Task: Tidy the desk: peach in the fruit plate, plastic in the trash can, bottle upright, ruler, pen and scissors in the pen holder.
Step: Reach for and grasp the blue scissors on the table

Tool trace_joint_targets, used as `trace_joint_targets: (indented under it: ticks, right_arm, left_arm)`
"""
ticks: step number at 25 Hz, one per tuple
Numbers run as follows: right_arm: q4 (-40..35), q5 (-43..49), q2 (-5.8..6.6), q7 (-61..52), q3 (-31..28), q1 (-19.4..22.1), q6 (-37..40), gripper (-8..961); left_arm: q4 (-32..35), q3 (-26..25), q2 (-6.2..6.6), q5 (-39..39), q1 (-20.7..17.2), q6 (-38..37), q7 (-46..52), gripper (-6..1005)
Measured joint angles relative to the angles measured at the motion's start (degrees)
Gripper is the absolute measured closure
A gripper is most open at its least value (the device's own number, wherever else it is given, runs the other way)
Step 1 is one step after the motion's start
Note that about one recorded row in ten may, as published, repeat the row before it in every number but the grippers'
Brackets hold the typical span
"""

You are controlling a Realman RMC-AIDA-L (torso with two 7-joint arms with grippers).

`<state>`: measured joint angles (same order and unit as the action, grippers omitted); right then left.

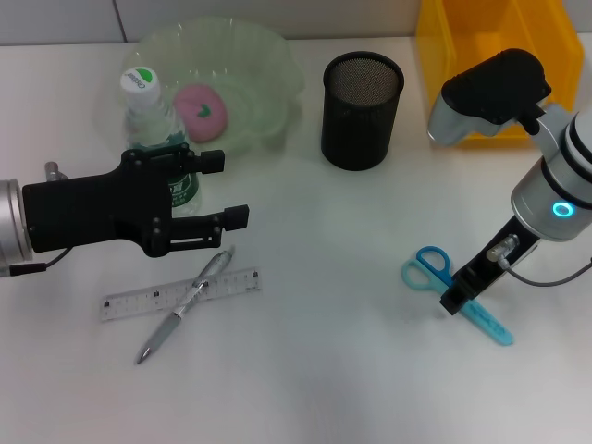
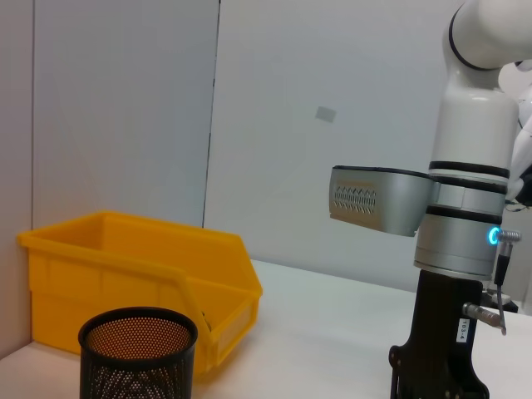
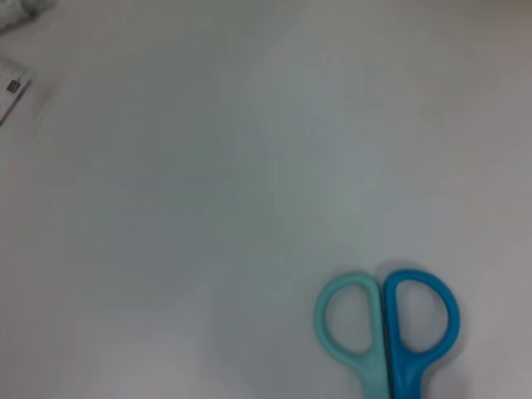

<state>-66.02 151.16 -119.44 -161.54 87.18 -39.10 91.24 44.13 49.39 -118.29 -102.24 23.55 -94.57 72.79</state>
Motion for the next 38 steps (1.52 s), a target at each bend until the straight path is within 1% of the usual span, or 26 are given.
trace_joint_targets:
  ticks: [7,17,31,38]
  right_arm:
    - [0.57,0.02,0.0,-0.02,1.15,-0.3,-0.69,482]
    - [2.78,0.03,0.0,-0.03,1.23,-1.44,-1.29,483]
    - [3.15,0.02,-0.01,0.2,1.23,-1.6,-1.89,490]
    - [3.48,0.03,0.0,0.39,1.6,-1.69,-2.09,560]
  left_arm:
    - [-0.01,0.0,-0.01,0.01,0.0,0.0,-0.02,252]
    - [-0.01,0.0,-0.01,0.03,0.04,0.57,-0.02,253]
    - [-0.01,0.0,-0.01,-0.11,0.43,1.15,-0.02,255]
    - [-0.01,0.0,-0.01,-0.05,0.44,1.41,-0.01,256]
